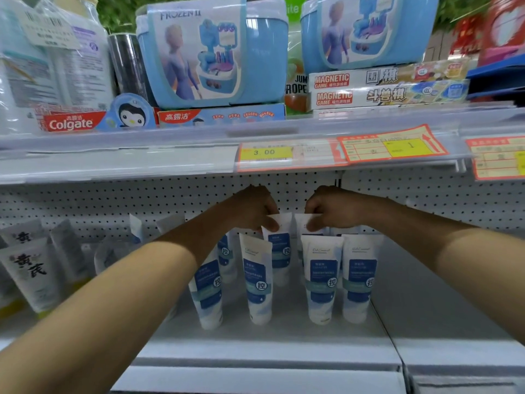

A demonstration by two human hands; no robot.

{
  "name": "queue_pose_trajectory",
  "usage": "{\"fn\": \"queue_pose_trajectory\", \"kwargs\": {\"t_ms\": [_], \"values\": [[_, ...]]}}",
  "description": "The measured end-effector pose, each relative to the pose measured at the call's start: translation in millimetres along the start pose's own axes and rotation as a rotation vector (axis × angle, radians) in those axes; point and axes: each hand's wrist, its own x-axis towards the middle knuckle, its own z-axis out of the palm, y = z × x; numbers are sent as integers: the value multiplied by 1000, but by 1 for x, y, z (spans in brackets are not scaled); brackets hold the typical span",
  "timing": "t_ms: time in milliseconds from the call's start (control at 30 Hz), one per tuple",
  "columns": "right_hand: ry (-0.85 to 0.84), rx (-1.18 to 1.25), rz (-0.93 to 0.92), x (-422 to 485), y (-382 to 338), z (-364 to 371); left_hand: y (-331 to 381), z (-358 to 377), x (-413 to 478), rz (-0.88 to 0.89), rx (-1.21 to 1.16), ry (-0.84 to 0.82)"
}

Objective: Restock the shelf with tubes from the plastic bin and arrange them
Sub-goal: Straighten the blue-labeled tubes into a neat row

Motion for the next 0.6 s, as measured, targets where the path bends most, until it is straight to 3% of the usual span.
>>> {"fn": "queue_pose_trajectory", "kwargs": {"t_ms": [600], "values": [[16, 33, -27, -7, -2, -6, 3, -2, -3, 44, 3, -44]]}}
